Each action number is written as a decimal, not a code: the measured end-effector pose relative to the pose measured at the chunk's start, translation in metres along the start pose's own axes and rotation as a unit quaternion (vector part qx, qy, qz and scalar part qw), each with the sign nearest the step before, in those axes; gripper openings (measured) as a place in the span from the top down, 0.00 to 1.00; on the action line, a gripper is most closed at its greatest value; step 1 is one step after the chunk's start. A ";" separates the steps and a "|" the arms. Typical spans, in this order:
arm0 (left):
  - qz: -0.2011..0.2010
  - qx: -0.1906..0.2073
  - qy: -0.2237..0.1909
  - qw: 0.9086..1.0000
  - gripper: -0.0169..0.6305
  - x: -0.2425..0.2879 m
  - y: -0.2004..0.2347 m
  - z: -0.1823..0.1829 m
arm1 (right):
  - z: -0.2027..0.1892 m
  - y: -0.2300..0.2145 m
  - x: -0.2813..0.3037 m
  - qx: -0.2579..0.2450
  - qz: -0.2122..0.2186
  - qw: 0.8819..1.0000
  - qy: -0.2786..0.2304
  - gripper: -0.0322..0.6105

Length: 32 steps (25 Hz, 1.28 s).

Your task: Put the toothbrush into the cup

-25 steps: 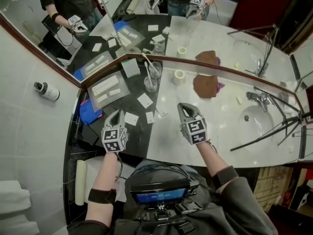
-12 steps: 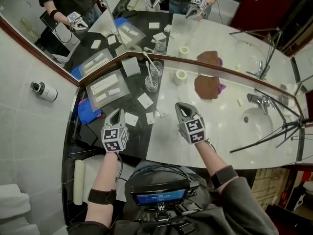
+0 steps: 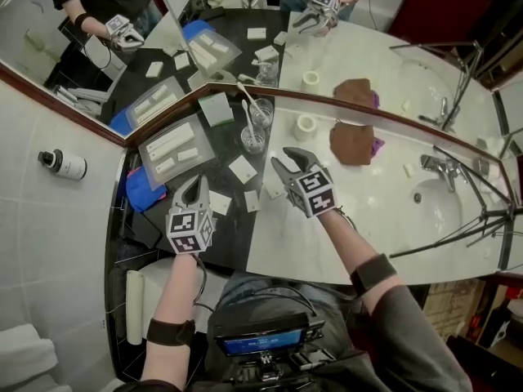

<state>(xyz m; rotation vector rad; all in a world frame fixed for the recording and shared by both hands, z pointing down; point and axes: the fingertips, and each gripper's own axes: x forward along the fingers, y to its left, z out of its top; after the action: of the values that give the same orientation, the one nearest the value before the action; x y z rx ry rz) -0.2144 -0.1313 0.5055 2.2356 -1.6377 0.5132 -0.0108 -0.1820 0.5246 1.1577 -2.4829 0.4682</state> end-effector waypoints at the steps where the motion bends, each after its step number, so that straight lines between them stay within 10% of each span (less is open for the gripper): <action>1: -0.002 -0.001 0.000 1.000 0.97 0.004 0.000 0.001 | 0.002 -0.005 0.011 0.007 0.000 1.000 0.000 0.68; 32: -0.015 -0.058 0.021 0.998 0.97 0.076 0.038 -0.028 | 0.006 -0.038 0.179 0.027 -0.019 0.994 0.102 0.64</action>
<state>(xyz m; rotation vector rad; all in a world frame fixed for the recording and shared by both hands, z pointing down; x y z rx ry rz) -0.2326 -0.1937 0.5674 2.1482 -1.5689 0.4416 -0.0898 -0.3263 0.6054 1.1143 -2.2824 0.6155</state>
